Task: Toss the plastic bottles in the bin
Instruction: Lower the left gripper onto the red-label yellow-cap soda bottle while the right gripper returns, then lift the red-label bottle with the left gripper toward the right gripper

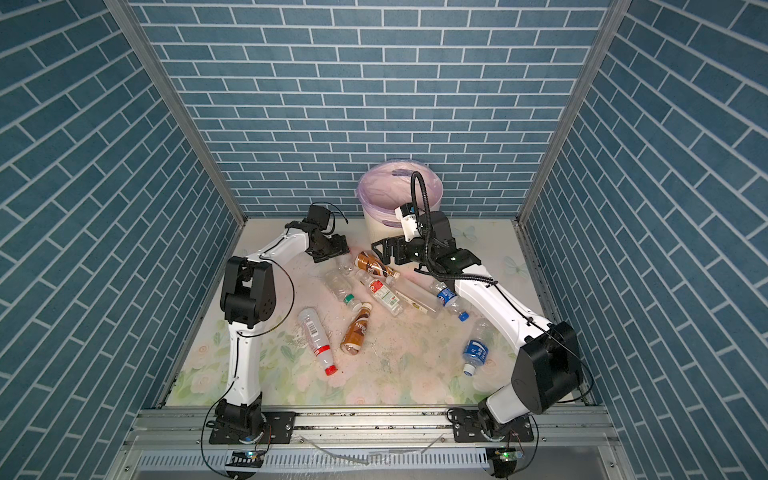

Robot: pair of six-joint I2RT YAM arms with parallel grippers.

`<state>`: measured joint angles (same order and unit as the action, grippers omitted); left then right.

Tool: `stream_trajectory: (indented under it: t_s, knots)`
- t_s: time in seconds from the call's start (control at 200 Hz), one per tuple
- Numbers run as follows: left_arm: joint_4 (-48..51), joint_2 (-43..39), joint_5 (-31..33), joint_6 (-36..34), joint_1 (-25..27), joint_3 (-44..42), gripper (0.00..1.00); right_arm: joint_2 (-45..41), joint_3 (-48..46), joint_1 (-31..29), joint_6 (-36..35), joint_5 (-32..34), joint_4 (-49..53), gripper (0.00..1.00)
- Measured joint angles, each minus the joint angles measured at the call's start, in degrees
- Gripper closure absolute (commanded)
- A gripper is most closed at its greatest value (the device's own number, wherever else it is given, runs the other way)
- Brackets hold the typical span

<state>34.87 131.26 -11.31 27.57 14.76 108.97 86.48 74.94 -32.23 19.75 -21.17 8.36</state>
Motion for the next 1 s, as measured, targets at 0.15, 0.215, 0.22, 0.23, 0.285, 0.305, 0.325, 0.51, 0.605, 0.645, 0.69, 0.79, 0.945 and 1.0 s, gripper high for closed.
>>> stream_trajectory:
  t_s: [0.15,0.215,0.22,0.23,0.285,0.305,0.325,0.51,0.605,0.645,0.69,0.79,0.945,1.0]
  knots:
    - [-0.2,1.6,-0.1,0.2,0.5,0.3,0.26,0.0,0.0,0.0,0.0,0.4,0.0,0.01]
    - [-0.2,1.7,0.0,0.2,0.5,0.3,0.31,0.0,0.0,0.0,0.0,0.5,0.1,0.01]
    - [-0.2,1.7,0.0,0.2,0.5,0.3,0.32,0.0,0.0,0.0,0.0,0.5,0.0,0.01]
    - [-0.2,1.7,0.0,-0.1,0.5,0.3,0.32,0.0,0.0,0.0,0.0,0.5,0.0,0.01]
    - [-0.5,1.7,0.1,0.1,0.5,0.3,0.35,0.0,0.0,0.0,0.0,0.6,0.1,0.01]
    - [-0.7,1.7,0.2,-0.2,0.6,0.3,0.36,0.0,0.0,0.0,0.0,0.6,0.1,0.01]
    - [-0.7,1.7,0.2,0.0,0.6,0.3,0.38,0.0,0.0,0.0,0.0,0.6,0.1,0.01]
    - [-1.5,1.7,1.0,-0.3,0.5,0.1,0.43,0.0,0.0,0.0,0.0,0.6,0.2,0.01]
    - [-2.0,1.2,1.0,-0.3,0.2,-0.6,0.43,0.0,0.0,0.0,0.0,0.6,0.2,0.01]
    - [-2.0,1.1,0.9,-0.3,0.1,-0.7,0.43,0.0,0.0,0.0,0.0,0.6,0.2,0.01]
    - [-2.1,1.0,0.7,-0.4,-0.2,-0.7,0.43,0.0,0.0,0.0,0.0,0.6,0.3,0.01]
    - [-2.0,0.0,0.0,-0.7,-0.7,-0.7,0.43,0.0,0.1,0.0,0.0,0.6,0.4,0.01]
    - [-2.1,-4.5,-1.9,-0.8,-1.1,-1.2,0.43,0.5,0.2,0.0,0.4,0.4,0.4,0.01]
    - [-3.1,-7.3,-2.8,0.0,-1.2,-2.2,0.42,0.8,0.2,0.0,1.0,0.4,0.4,0.01]
